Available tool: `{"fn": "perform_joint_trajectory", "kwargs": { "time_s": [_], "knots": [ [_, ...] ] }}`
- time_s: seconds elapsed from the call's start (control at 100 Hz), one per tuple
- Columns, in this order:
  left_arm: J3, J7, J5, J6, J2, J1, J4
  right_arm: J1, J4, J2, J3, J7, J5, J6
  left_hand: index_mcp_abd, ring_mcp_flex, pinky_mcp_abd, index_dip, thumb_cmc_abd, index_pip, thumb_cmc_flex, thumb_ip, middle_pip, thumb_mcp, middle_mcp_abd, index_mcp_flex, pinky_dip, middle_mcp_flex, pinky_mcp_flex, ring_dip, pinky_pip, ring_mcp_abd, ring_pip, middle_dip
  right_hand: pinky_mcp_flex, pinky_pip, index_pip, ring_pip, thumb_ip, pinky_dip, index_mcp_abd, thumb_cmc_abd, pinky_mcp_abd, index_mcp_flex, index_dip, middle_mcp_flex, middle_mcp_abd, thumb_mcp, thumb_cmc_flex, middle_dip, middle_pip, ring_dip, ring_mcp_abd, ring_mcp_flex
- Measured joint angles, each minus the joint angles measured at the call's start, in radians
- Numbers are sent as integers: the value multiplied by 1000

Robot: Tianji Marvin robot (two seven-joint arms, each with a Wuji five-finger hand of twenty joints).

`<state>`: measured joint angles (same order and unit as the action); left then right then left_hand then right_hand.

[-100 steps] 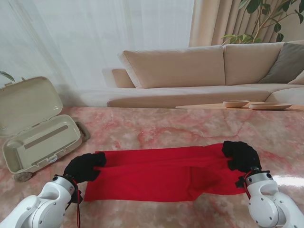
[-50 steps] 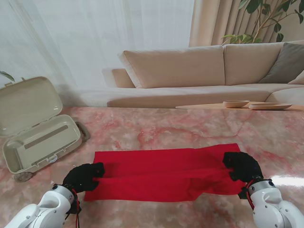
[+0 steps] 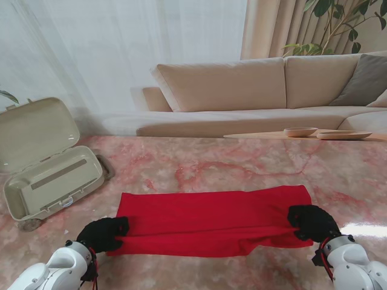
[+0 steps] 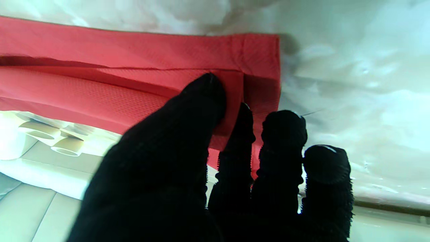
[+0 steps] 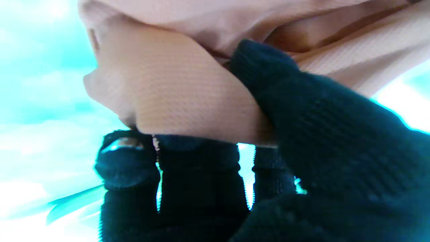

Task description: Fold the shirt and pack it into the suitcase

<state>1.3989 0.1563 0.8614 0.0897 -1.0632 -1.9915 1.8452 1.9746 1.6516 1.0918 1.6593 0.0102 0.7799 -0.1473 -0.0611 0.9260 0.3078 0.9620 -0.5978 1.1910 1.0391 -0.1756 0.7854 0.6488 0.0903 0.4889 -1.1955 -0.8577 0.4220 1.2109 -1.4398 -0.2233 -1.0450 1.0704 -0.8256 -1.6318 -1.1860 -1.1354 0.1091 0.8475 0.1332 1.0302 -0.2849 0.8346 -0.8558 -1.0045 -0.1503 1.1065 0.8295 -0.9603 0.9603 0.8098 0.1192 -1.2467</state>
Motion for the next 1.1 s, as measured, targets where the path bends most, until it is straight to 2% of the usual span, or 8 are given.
{"fn": "perform_joint_trajectory", "kwargs": {
  "time_s": [0.13,0.21,0.34,0.43,0.53,0.7,0.93,1.1],
  "knots": [
    [7,15,-15,7,1,-3,0,3,4,-1,8,-11,-6,6,13,-41,0,-71,63,-51,36,3,-47,-140,4,-36,7,27,-34,-4,25,-4,36,15,61,61,47,103,-1,-14,-26,-62,-25,-36,118,25,-26,-81,-42,0,-66,-20,35,39],
    [13,20,-23,8,1,-6,0,6,8,-2,14,-20,-6,6,21,-50,0,-123,90,-75,37,4,-78,-225,11,-45,16,27,-49,-6,37,-8,51,21,95,100,73,151,-1,-24,-46,-88,-34,-36,152,36,-35,-121,-53,17,-93,-33,49,72],
    [23,35,-24,10,2,-12,6,15,19,-5,26,-38,0,5,60,-74,0,-281,112,-201,48,5,-114,-296,27,-30,17,36,-72,-10,51,-14,78,21,124,139,121,198,-1,-34,-60,-93,-38,-36,171,50,-36,-151,-79,63,-120,-46,49,85],
    [32,50,-19,10,3,-19,14,20,24,-7,35,-43,8,2,106,-76,0,-428,132,-321,48,37,-135,-336,34,26,19,37,-84,-12,53,-15,80,21,145,163,159,227,-1,-34,-74,-95,-40,-36,172,72,-38,-158,-108,100,-123,-53,49,108],
    [41,62,-13,9,5,-26,26,26,29,-7,43,-48,6,-1,110,-115,0,-501,144,-394,48,41,-152,-342,37,52,21,58,-100,-13,68,-26,104,21,167,188,195,249,-1,-34,-87,-105,-49,-36,175,74,-40,-160,-129,116,-136,-53,56,128],
    [71,93,7,9,7,-48,57,42,46,-7,66,-47,3,-14,152,-139,0,-550,164,-506,48,48,-153,-366,46,54,30,104,-125,-14,102,-26,114,10,183,206,229,265,-1,-35,-97,-117,-51,-36,176,74,-44,-170,-163,128,-148,-53,58,137],
    [117,142,53,22,9,-84,113,74,80,-1,106,-33,0,-51,155,-167,0,-554,164,-555,48,48,-177,-377,50,53,46,130,-160,-24,140,-27,152,-13,235,265,291,314,-1,-36,-101,-145,-62,-35,176,83,-46,-192,-181,147,-180,-66,65,161],
    [133,141,58,37,10,-93,124,95,101,3,133,-25,-9,-72,155,-175,0,-554,185,-567,48,48,-177,-376,53,53,53,130,-167,-24,142,-27,163,-16,281,315,338,353,-1,-45,-107,-169,-74,-30,168,82,-48,-210,-227,171,-211,-70,74,199]
  ]
}}
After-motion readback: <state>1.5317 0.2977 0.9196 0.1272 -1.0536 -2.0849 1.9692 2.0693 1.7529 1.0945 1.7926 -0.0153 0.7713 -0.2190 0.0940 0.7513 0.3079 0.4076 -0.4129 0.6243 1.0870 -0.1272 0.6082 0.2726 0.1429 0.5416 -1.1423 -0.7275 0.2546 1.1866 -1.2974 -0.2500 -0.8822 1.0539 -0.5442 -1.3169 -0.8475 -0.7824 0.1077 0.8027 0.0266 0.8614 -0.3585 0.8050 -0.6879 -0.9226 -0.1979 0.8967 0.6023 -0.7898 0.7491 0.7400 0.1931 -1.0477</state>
